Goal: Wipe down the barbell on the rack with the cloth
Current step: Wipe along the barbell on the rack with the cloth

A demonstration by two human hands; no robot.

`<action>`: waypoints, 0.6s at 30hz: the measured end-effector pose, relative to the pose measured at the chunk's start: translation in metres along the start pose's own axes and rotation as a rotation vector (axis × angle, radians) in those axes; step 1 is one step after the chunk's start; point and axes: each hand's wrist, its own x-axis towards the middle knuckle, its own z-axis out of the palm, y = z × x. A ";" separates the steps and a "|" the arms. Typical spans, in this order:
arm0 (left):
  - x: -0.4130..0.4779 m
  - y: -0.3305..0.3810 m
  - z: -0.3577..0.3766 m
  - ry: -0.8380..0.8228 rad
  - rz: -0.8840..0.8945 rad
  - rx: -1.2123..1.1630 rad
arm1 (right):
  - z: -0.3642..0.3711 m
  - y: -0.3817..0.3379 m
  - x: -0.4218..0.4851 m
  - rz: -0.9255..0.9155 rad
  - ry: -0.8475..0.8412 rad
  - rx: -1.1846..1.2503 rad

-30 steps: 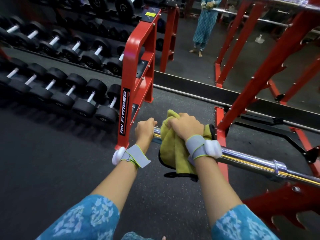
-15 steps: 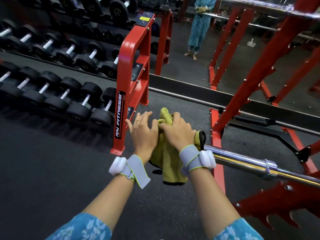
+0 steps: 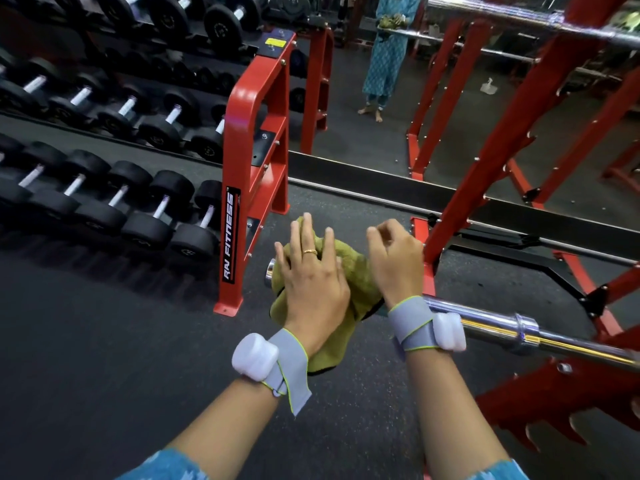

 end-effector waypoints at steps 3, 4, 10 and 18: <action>-0.003 -0.001 0.006 -0.048 0.067 0.104 | -0.007 0.030 0.000 0.123 -0.032 -0.276; -0.003 -0.003 0.008 -0.060 0.103 0.143 | -0.006 0.040 -0.001 0.184 -0.075 -0.325; 0.014 -0.012 0.005 -0.136 0.146 0.221 | 0.004 0.061 -0.007 0.202 -0.137 -0.558; 0.059 -0.038 -0.014 -0.379 -0.108 0.396 | 0.006 0.063 -0.007 0.153 -0.151 -0.654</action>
